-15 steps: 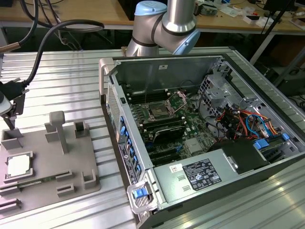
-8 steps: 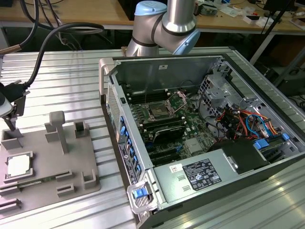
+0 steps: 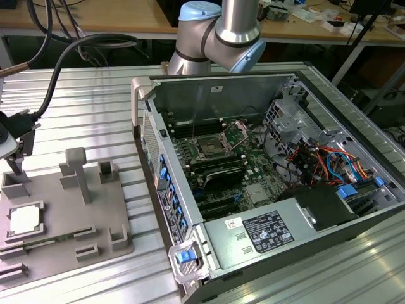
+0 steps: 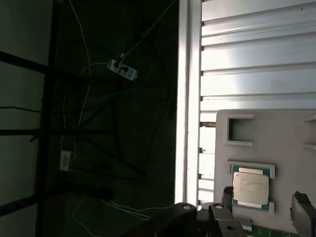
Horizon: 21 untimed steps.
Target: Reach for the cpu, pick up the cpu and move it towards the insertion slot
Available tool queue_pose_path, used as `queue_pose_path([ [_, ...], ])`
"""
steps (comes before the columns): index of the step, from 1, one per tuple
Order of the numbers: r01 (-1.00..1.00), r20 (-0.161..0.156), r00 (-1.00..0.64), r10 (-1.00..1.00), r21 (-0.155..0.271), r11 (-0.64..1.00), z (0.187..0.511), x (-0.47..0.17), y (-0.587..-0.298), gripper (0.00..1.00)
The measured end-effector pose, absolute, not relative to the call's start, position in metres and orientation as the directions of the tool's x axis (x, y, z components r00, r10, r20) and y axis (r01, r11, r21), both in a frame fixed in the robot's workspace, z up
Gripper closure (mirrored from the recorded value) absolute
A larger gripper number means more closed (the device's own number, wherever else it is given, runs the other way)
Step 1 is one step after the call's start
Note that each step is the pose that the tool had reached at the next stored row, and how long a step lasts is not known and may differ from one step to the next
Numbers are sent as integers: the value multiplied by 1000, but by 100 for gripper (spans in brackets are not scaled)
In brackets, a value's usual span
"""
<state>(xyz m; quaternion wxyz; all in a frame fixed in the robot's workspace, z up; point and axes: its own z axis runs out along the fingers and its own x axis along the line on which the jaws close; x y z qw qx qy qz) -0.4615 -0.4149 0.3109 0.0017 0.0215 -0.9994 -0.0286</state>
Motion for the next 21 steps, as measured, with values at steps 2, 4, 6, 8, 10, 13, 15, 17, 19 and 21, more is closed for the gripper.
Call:
queue_pose_path([
  [2, -43, 2, -999, -43, 57, 997, 308, -462, -415, 47],
  [4, -43, 2, -999, -43, 57, 997, 307, -462, -415, 47],
  [6, -43, 2, -999, -43, 57, 997, 307, -462, -415, 47],
  [8, -43, 2, -999, -43, 57, 997, 306, -462, -415, 47],
  [10, -43, 2, -999, -43, 57, 997, 306, -462, -415, 47],
  [13, -43, 2, -999, -43, 57, 997, 305, -462, -415, 47],
  [15, -43, 2, -999, -43, 57, 997, 304, -462, -415, 47],
  [17, -43, 2, -999, -43, 57, 997, 303, -462, -415, 47],
  [19, -43, 2, -999, -43, 57, 997, 303, -461, -415, 47],
  [21, -43, 2, -999, -43, 57, 997, 303, -462, -415, 47],
])
